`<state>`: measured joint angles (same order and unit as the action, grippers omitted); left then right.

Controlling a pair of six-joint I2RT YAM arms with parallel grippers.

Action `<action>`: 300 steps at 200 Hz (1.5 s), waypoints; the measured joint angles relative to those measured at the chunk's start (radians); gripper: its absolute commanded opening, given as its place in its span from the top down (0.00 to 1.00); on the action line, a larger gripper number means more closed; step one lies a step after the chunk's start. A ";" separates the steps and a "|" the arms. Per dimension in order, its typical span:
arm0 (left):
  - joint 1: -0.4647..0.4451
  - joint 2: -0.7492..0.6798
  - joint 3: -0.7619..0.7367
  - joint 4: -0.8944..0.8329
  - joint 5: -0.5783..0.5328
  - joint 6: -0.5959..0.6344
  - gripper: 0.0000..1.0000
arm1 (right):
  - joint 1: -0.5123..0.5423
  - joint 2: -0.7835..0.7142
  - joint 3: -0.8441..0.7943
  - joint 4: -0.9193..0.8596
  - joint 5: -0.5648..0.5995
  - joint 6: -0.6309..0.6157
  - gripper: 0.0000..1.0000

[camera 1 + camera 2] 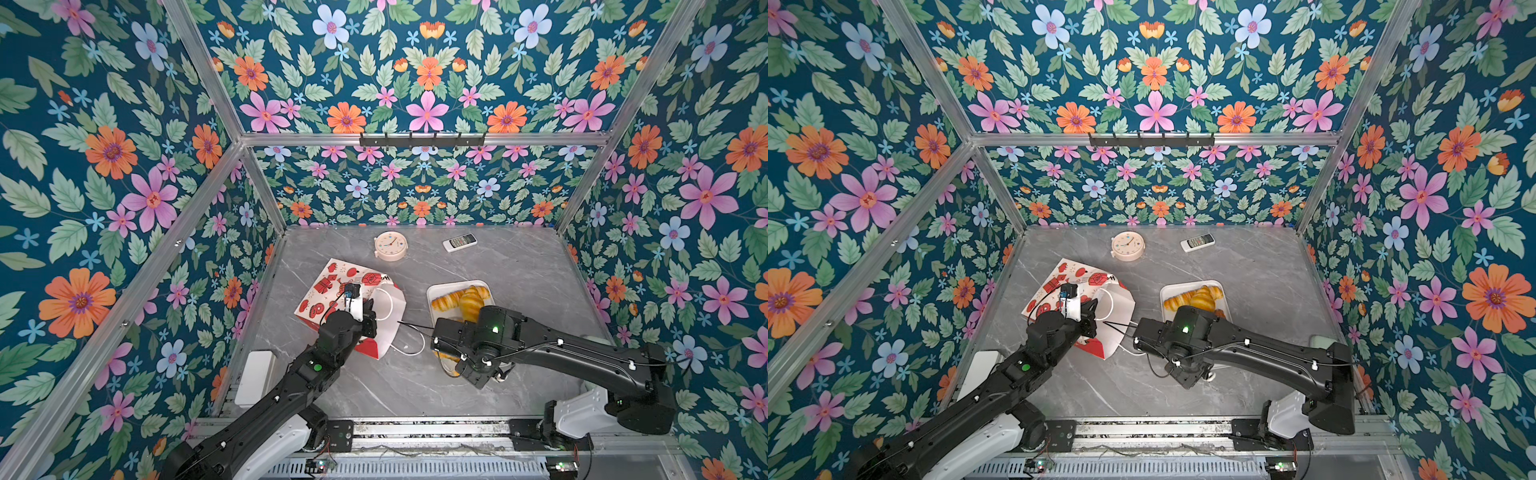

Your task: Take the fake bread out of the paper bag

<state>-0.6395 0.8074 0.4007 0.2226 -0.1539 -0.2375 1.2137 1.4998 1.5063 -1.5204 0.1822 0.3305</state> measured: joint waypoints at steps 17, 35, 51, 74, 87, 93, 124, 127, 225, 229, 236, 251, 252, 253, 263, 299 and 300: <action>0.000 -0.006 -0.006 0.008 0.000 -0.002 0.95 | 0.005 0.036 0.026 -0.003 0.016 -0.029 0.62; 0.000 -0.017 -0.013 0.012 0.006 -0.008 0.94 | 0.005 0.051 0.031 -0.007 0.023 -0.053 0.62; 0.000 -0.025 -0.017 0.017 0.009 -0.018 0.94 | 0.002 0.065 0.032 -0.023 0.022 -0.053 0.62; 0.000 -0.028 -0.024 0.024 0.015 -0.018 0.94 | -0.006 0.095 0.038 -0.037 0.017 -0.052 0.62; 0.000 -0.027 -0.027 0.028 0.018 -0.021 0.94 | -0.010 0.113 0.050 -0.040 0.013 -0.044 0.62; 0.000 -0.027 -0.028 0.031 0.020 -0.022 0.94 | -0.011 0.120 0.053 -0.044 0.012 -0.039 0.62; 0.000 -0.026 -0.032 0.035 0.023 -0.024 0.94 | -0.026 0.147 0.033 -0.059 0.009 0.000 0.62; 0.000 -0.026 -0.032 0.036 0.024 -0.024 0.94 | -0.031 0.148 0.031 -0.060 0.010 0.005 0.62; 0.003 -0.018 -0.032 0.044 0.026 -0.024 0.94 | -0.097 0.208 0.005 -0.054 0.020 0.029 0.47; 0.003 -0.018 -0.032 0.045 0.026 -0.024 0.94 | -0.098 0.208 0.005 -0.054 0.020 0.029 0.46; 0.003 -0.018 -0.032 0.046 0.026 -0.024 0.94 | -0.098 0.206 0.006 -0.052 0.020 0.029 0.44; 0.003 -0.017 -0.034 0.049 0.026 -0.024 0.94 | -0.101 0.198 0.007 -0.052 0.020 0.029 0.39; 0.003 -0.016 -0.034 0.049 0.026 -0.024 0.94 | -0.101 0.196 0.007 -0.052 0.020 0.029 0.38; 0.003 -0.016 -0.034 0.050 0.026 -0.024 0.94 | -0.101 0.196 0.007 -0.052 0.020 0.029 0.38; 0.003 -0.014 -0.035 0.051 0.026 -0.024 0.94 | -0.103 0.189 0.007 -0.054 0.021 0.030 0.37; 0.003 -0.011 -0.035 0.053 0.026 -0.025 0.94 | -0.105 0.173 0.007 -0.057 0.030 0.041 0.37; 0.003 -0.011 -0.035 0.053 0.026 -0.025 0.94 | -0.105 0.173 0.007 -0.057 0.030 0.041 0.37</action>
<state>-0.6369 0.7963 0.3660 0.2760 -0.1280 -0.2623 1.1084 1.6730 1.5135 -1.5772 0.2123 0.3717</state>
